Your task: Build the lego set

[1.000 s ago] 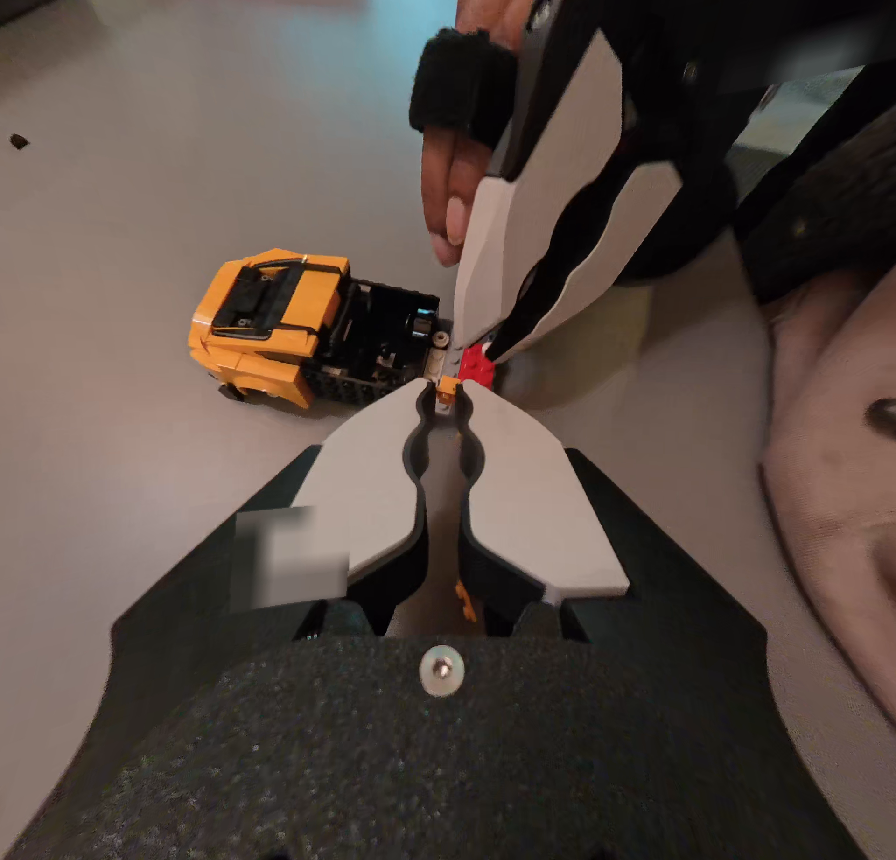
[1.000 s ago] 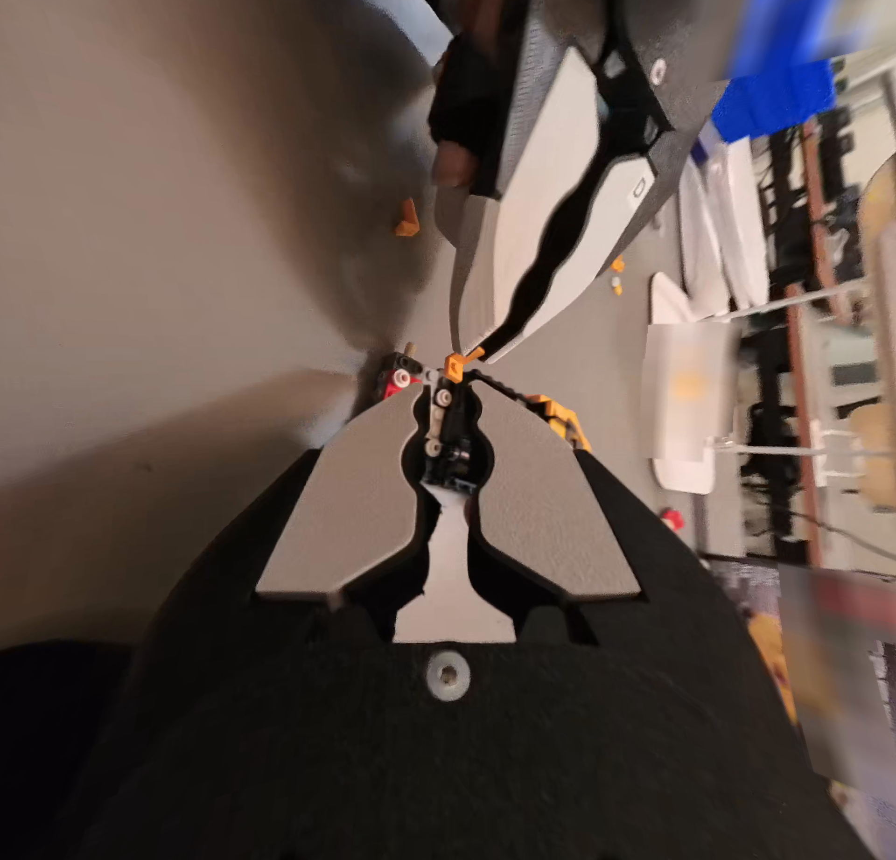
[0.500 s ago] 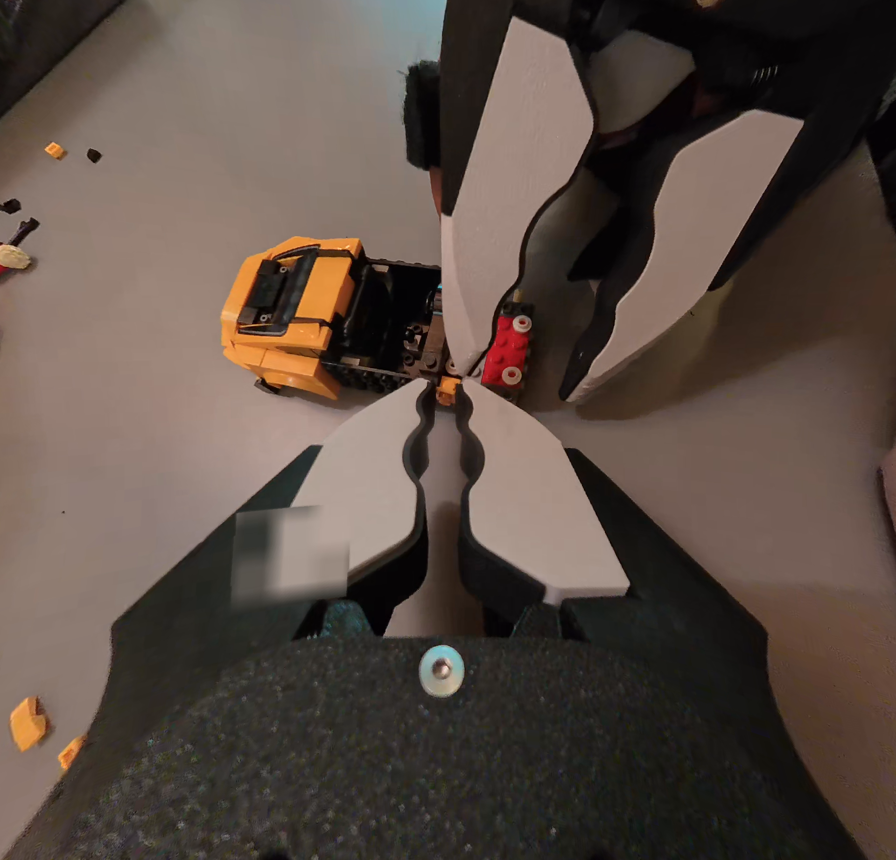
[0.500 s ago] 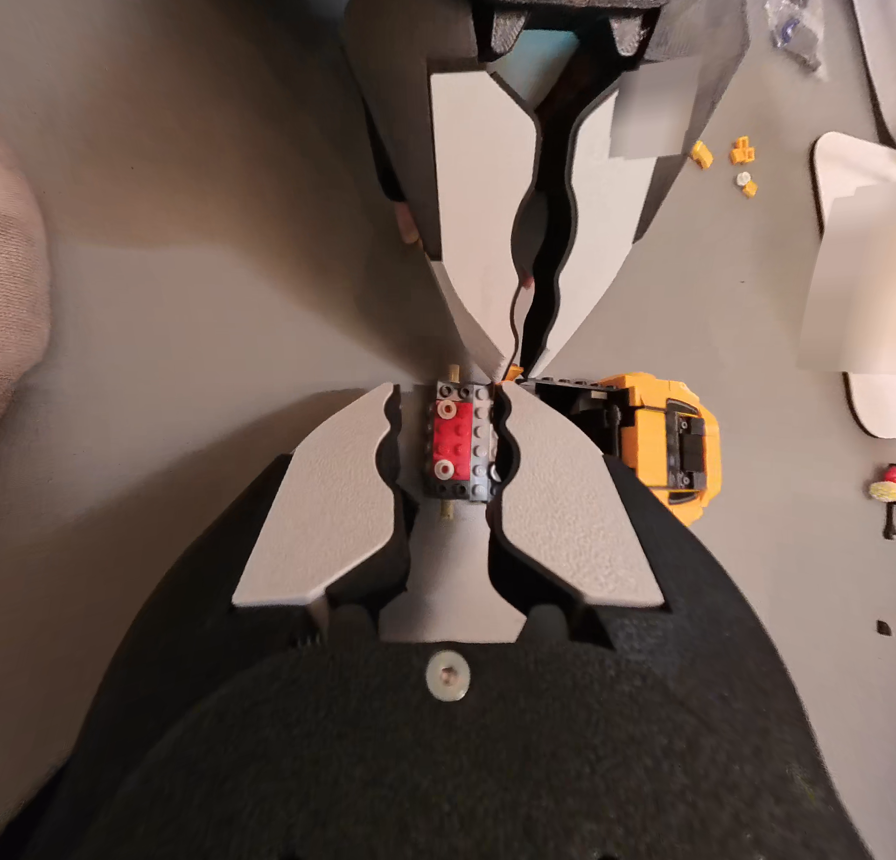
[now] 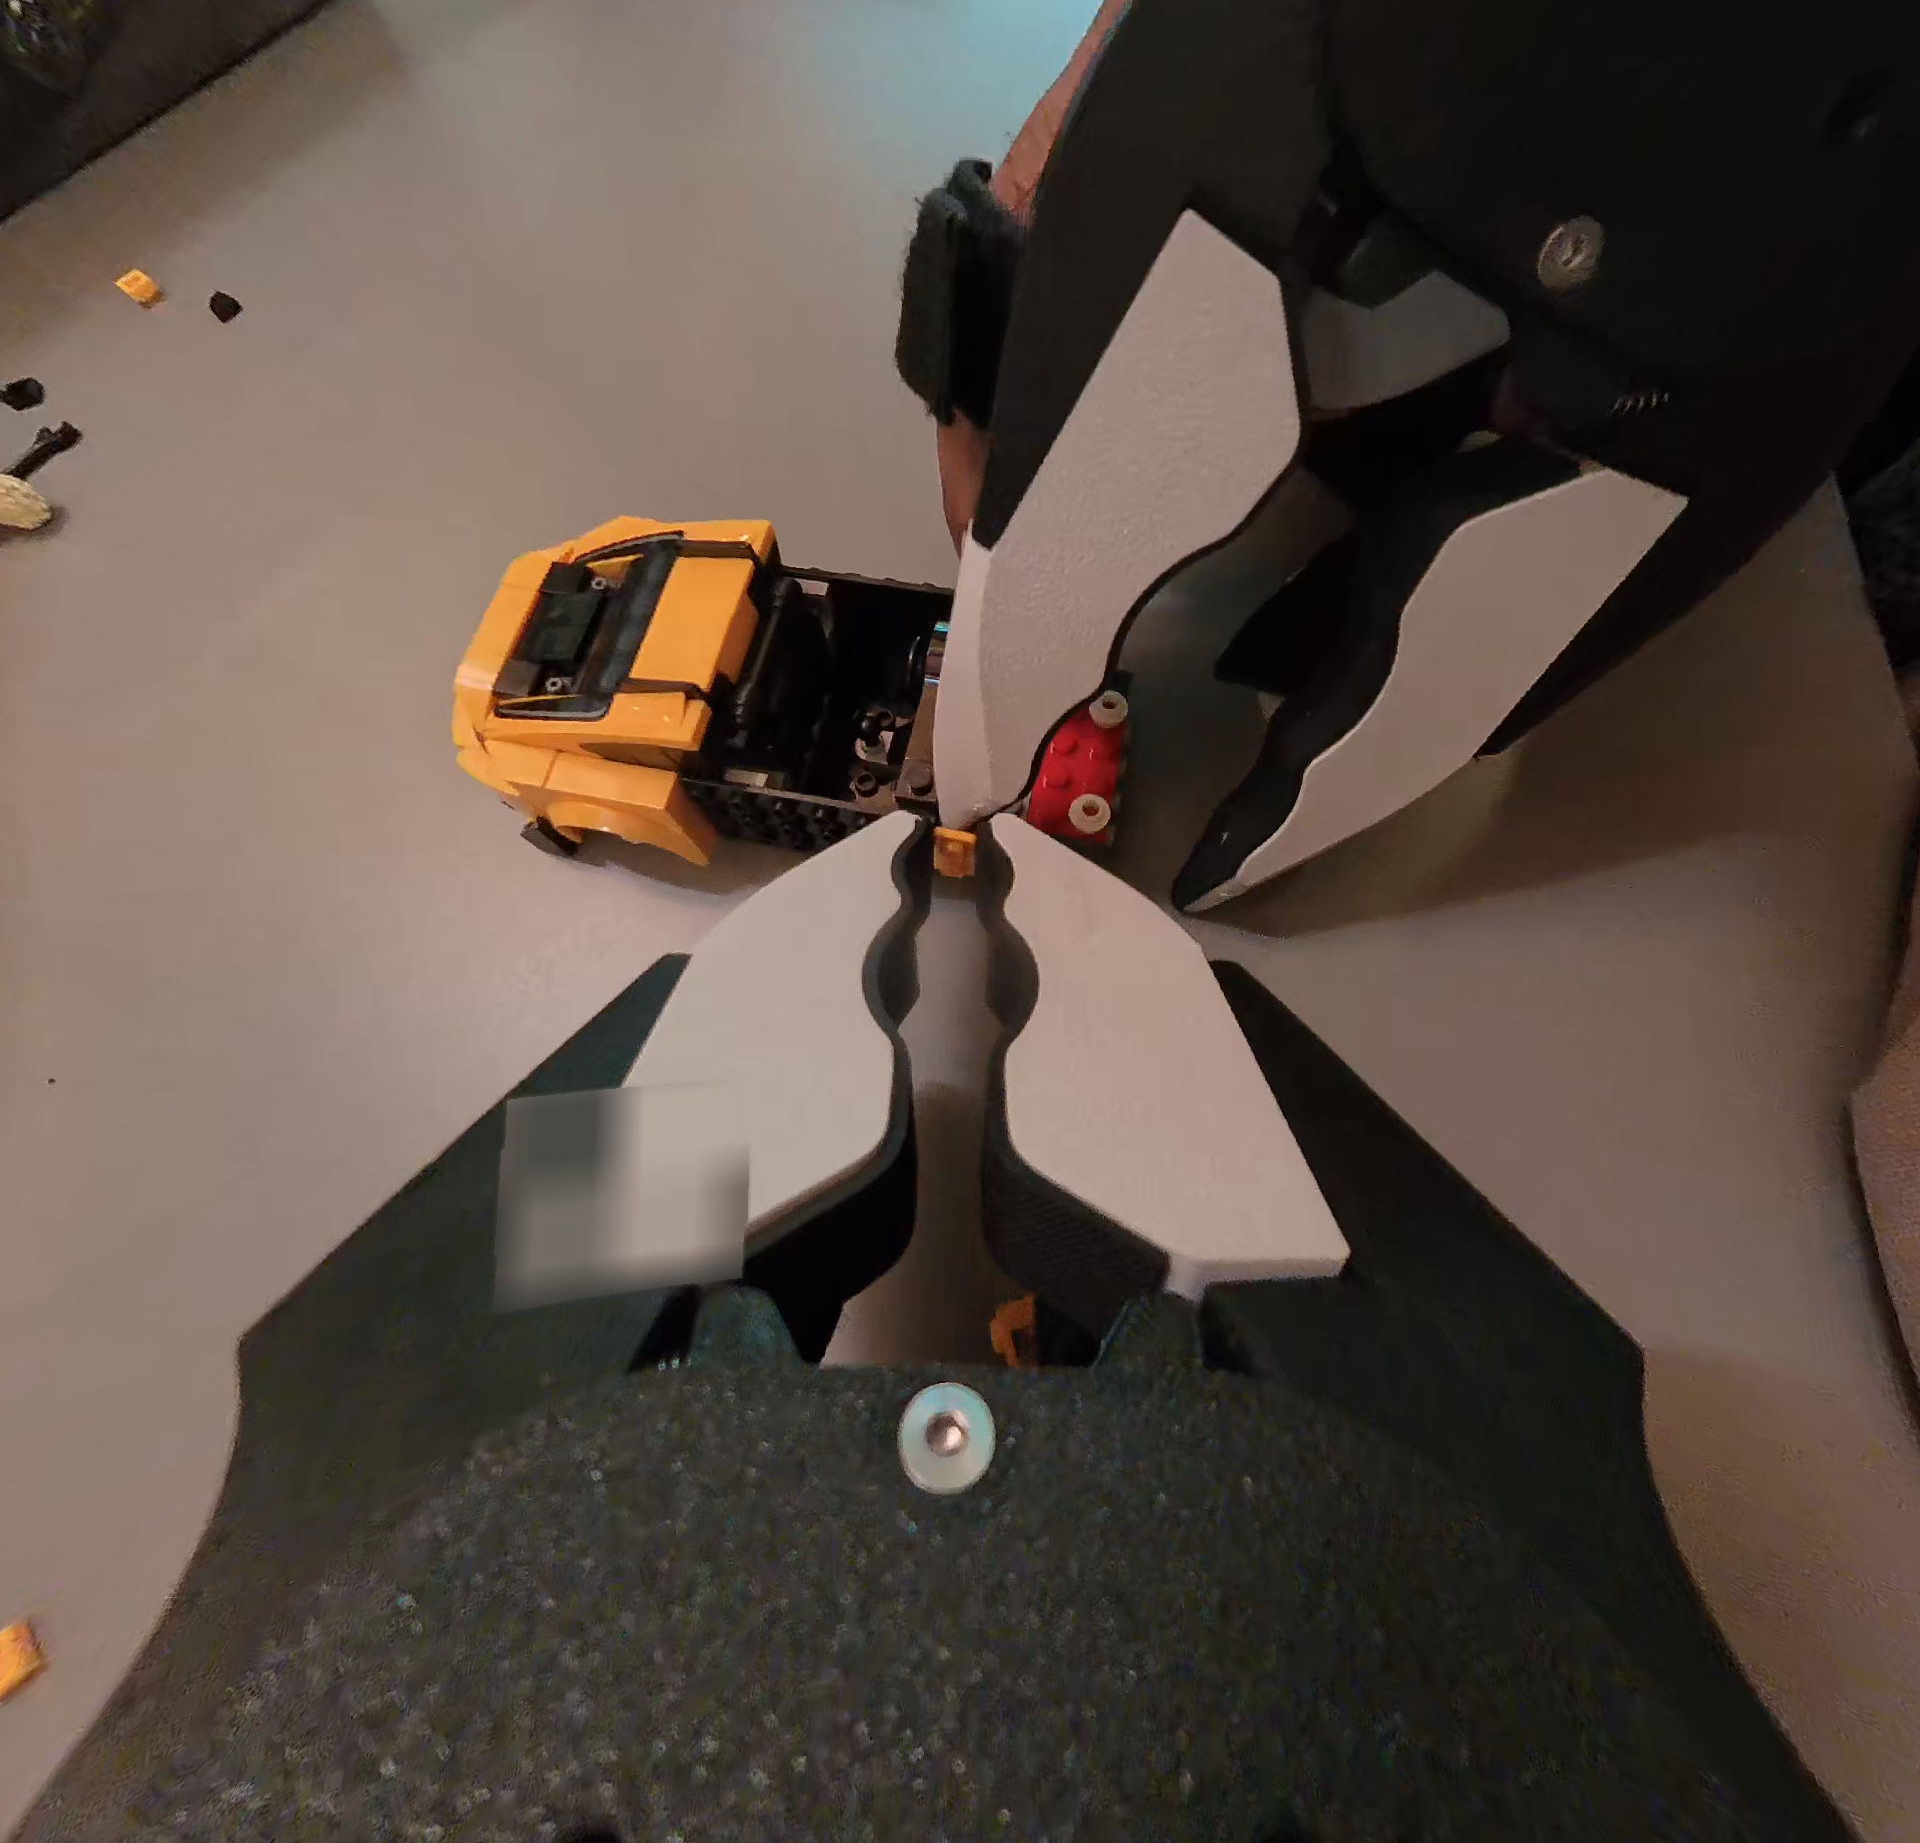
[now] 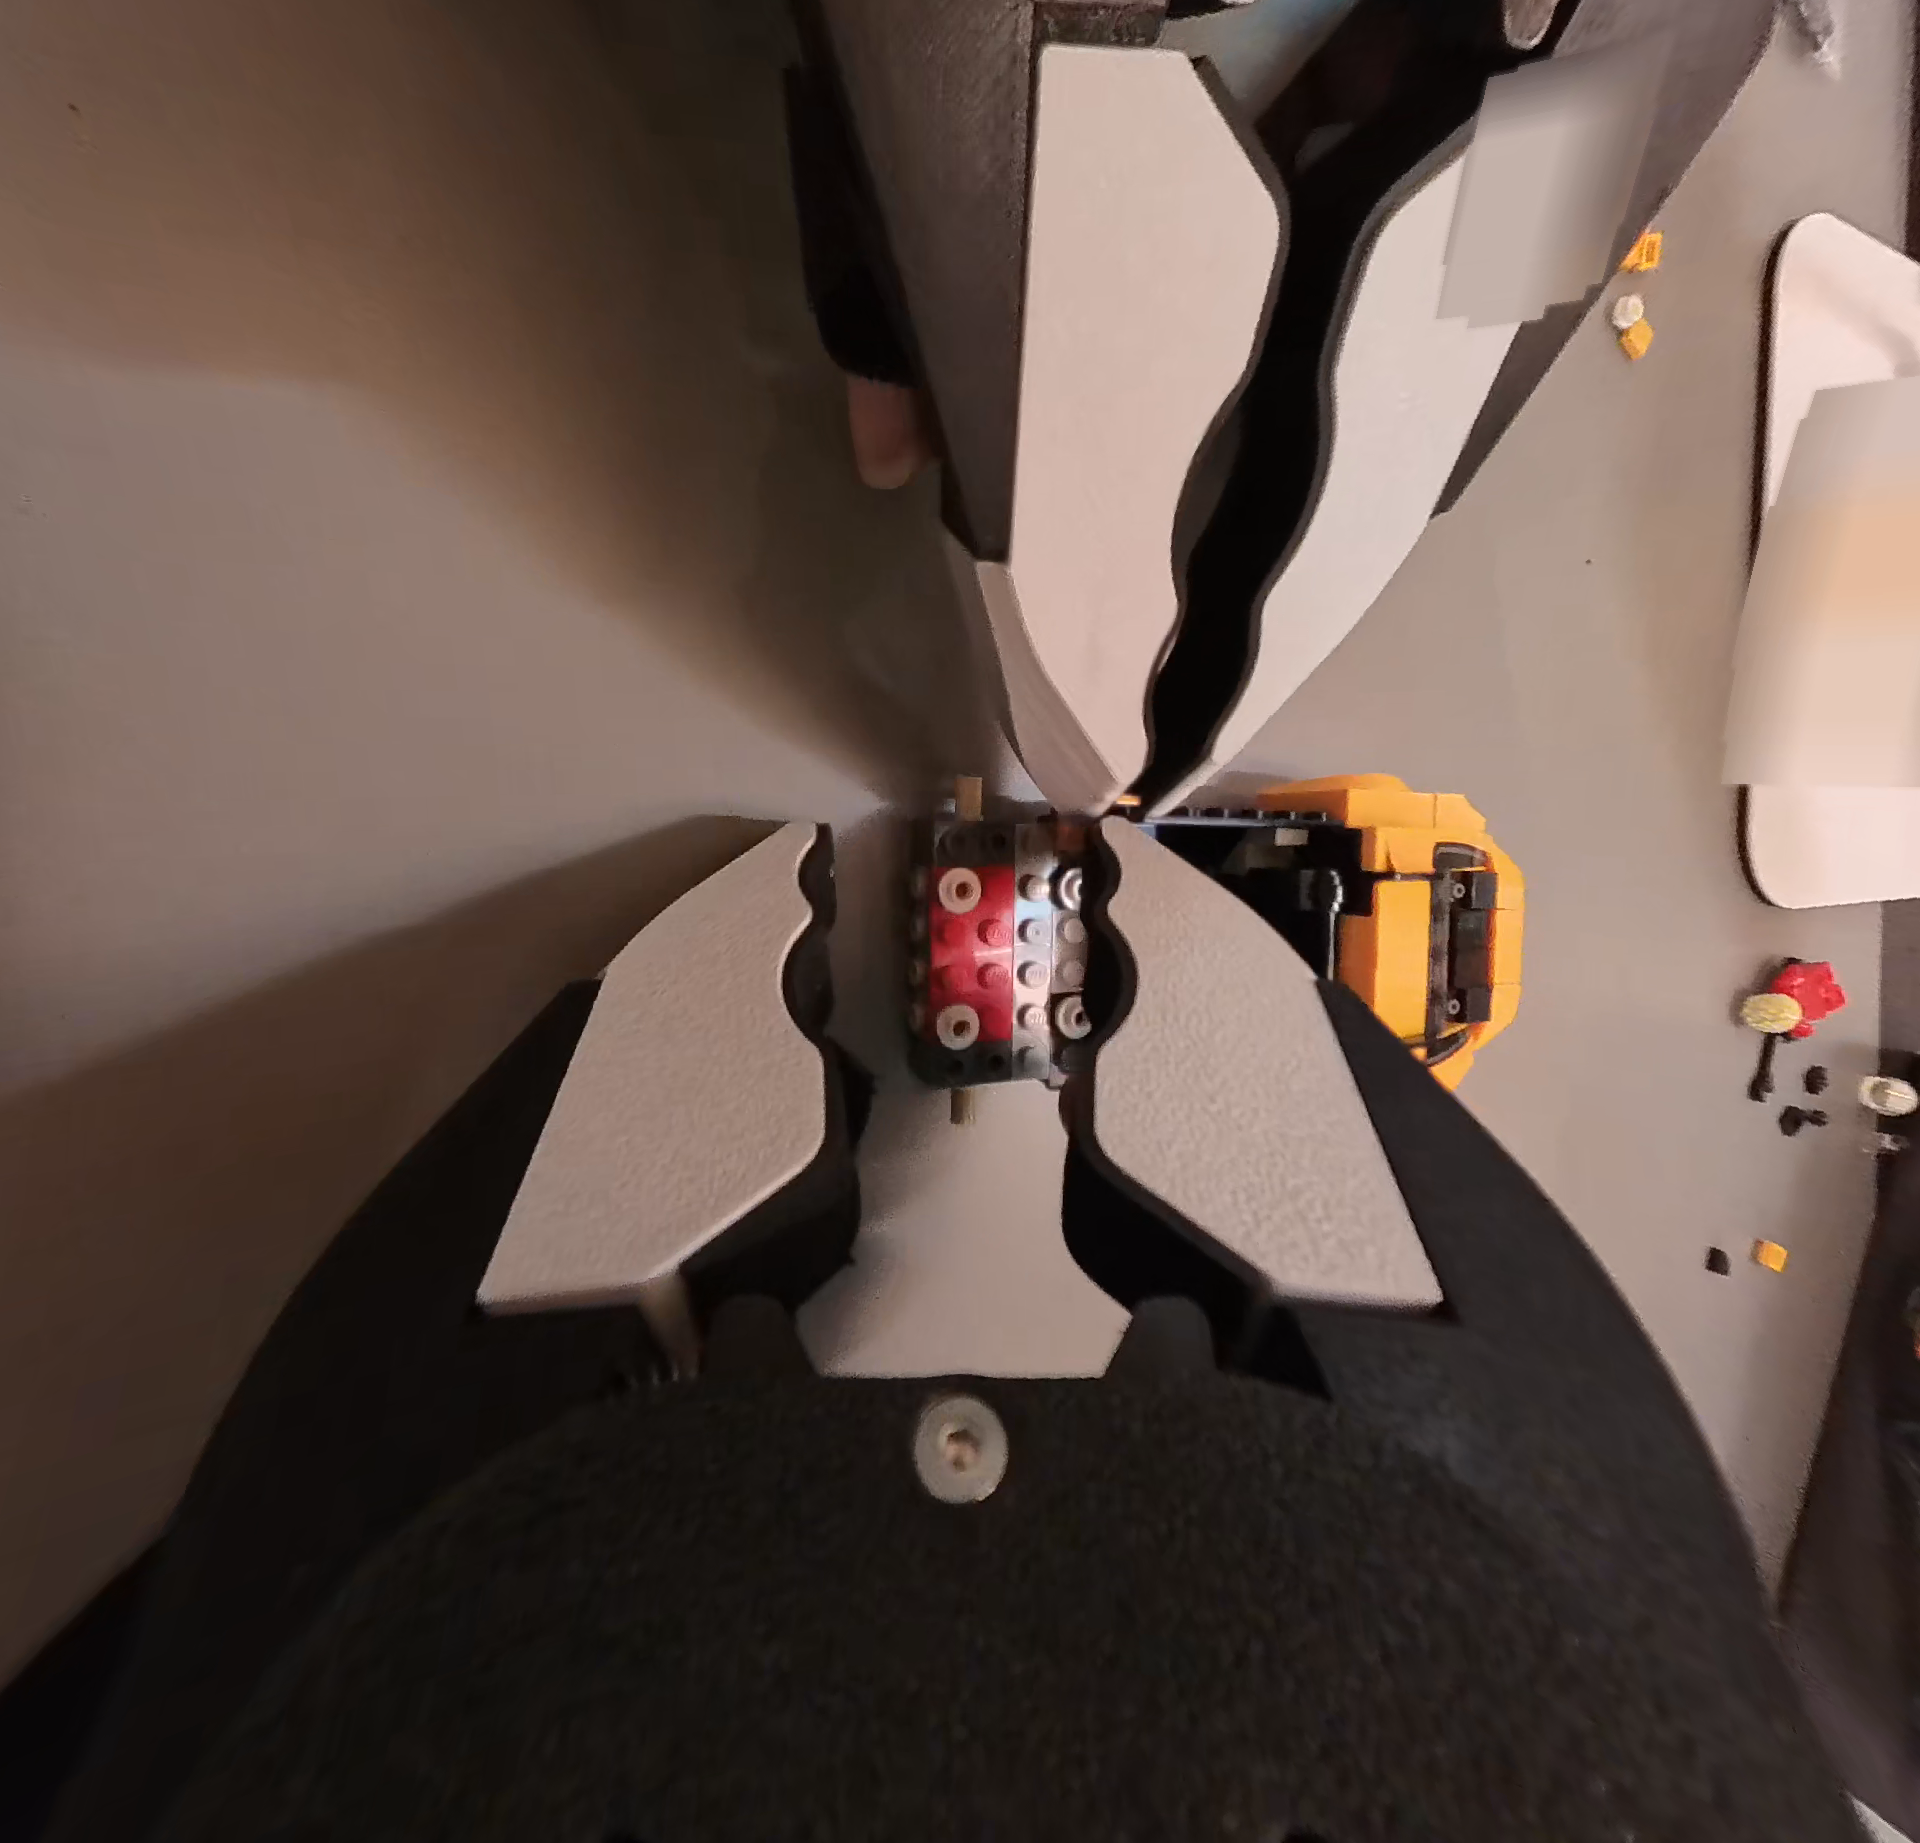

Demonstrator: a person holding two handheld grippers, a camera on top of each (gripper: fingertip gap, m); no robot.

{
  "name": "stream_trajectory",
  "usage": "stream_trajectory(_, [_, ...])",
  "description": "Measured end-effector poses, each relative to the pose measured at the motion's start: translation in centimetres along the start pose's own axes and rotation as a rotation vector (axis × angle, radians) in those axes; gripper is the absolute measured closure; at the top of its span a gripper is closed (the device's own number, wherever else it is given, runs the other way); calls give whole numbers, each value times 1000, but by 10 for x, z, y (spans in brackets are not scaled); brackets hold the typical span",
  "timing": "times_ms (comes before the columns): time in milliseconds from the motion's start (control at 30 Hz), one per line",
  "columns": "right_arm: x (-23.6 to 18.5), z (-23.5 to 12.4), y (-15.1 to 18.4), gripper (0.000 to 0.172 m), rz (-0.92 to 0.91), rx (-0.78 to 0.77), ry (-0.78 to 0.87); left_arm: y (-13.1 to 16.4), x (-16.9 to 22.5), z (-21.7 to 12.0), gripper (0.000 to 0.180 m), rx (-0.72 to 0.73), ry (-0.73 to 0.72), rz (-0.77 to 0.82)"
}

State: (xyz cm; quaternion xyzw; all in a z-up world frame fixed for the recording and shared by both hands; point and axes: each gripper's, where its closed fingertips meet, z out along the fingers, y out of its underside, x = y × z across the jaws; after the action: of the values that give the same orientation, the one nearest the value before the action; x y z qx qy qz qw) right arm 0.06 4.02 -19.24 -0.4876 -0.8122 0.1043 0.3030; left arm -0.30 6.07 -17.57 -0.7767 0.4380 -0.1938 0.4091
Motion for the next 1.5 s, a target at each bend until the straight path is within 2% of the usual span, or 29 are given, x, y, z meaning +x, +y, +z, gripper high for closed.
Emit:
stream_trajectory(300, [3,-1,6,129,14,-25,-13,-1,0,5,173,30,-24,-35])
stream_trajectory(467, [1,-1,9,132,95,-3,-75,2,2,9,172,17,-33,-36])
stream_trajectory(733, [7,-5,9,134,151,58,-69,4,3,10,173,3,-25,-39])
stream_trajectory(1000, [11,-18,8,136,218,124,-91,15,0,11,162,-73,-8,-35])
stream_trajectory(1133, [19,-26,17,136,267,136,-74,17,-3,11,165,-104,3,-82])
stream_trajectory(1267, [17,-30,19,137,312,166,-88,18,-4,17,177,-161,-14,9])
stream_trajectory(1367, [16,-34,17,138,337,196,-104,16,-3,18,177,-185,-19,116])
stream_trajectory(1433, [17,-36,17,141,349,213,-99,7,3,13,177,-139,-6,229])
stream_trajectory(1500, [18,-38,16,145,361,236,-100,-4,1,8,177,-112,-53,351])
